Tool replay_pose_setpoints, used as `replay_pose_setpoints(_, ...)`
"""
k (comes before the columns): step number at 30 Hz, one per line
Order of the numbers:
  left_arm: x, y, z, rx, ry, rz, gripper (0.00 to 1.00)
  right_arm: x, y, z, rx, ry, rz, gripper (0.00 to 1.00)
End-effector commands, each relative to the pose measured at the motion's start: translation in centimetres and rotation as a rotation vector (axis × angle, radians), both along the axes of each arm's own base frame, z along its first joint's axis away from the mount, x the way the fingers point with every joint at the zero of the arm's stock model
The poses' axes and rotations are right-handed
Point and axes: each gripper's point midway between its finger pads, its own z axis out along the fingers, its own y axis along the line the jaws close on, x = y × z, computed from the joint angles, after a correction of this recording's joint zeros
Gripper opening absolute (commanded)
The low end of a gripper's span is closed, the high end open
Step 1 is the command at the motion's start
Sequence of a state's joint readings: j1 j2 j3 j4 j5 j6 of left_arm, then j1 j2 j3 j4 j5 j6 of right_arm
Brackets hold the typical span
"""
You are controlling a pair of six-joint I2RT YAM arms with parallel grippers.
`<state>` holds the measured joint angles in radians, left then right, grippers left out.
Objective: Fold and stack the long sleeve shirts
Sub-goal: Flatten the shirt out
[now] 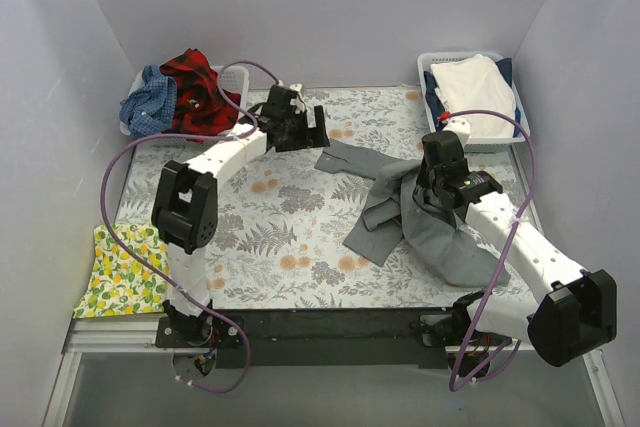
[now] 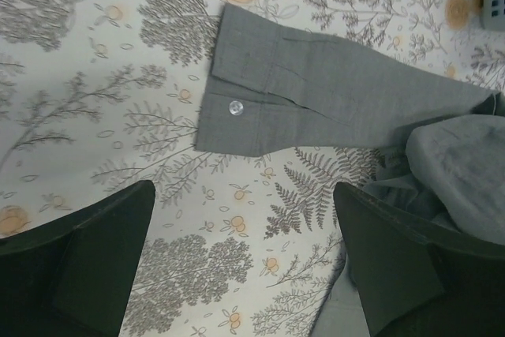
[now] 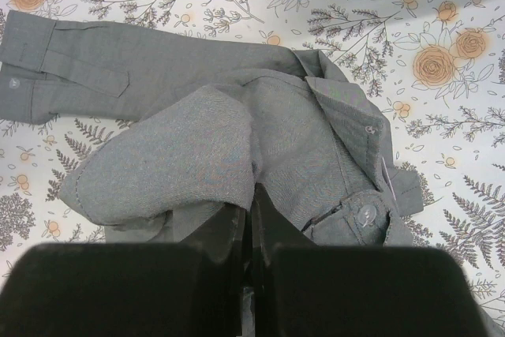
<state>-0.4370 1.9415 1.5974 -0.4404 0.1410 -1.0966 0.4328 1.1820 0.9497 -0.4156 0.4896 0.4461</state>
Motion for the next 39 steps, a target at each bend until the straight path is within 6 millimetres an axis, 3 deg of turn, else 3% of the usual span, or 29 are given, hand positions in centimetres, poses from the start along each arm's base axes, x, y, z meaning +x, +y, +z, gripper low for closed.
replay_pose_setpoints(1,-2.0,-3.1,-3.9,0.004,0.089,-0.084,0.98,0.1,0.0,1.0,0.039,-0.041,-0.017,0.06)
replay_pose_setpoints(4,-1.9,-3.4,-6.3,-0.001,0.142,-0.065,0.98,0.1,-0.1,0.9,0.037,-0.039,-0.016,0.06)
replay_pose_setpoints(15,0.2,-3.8,-10.3,0.034,0.171,-0.01,0.98,0.1,-0.7,0.9,0.029,-0.036,-0.019,0.07)
replay_pose_setpoints(21,-0.6,-4.1,-12.9,0.121,0.201,-0.03,0.96,0.2,-1.1,1.0,0.029,-0.038,-0.028,0.07)
replay_pose_setpoints(26,-2.1,-3.9,-14.9,0.238,0.203,-0.061,0.72,0.2,-1.2,1.0,0.034,-0.037,-0.035,0.07)
replay_pose_setpoints(32,-3.3,-1.8,-17.3,0.461,0.189,-0.069,0.61,0.4,-1.2,0.9,0.039,-0.035,-0.04,0.06)
replay_pose_setpoints(35,-3.4,-0.7,-18.3,0.536,0.212,-0.06,0.41,0.5,-1.1,0.8,0.042,-0.03,-0.038,0.06)
replay_pose_setpoints(36,-3.2,-0.5,-18.4,0.551,0.208,-0.068,0.28,0.6,-1.1,0.8,0.043,-0.029,-0.039,0.06)
replay_pose_setpoints(39,-2.7,-0.4,-18.4,0.57,0.197,-0.061,0.06,0.6,-1.1,0.9,0.042,-0.031,-0.038,0.06)
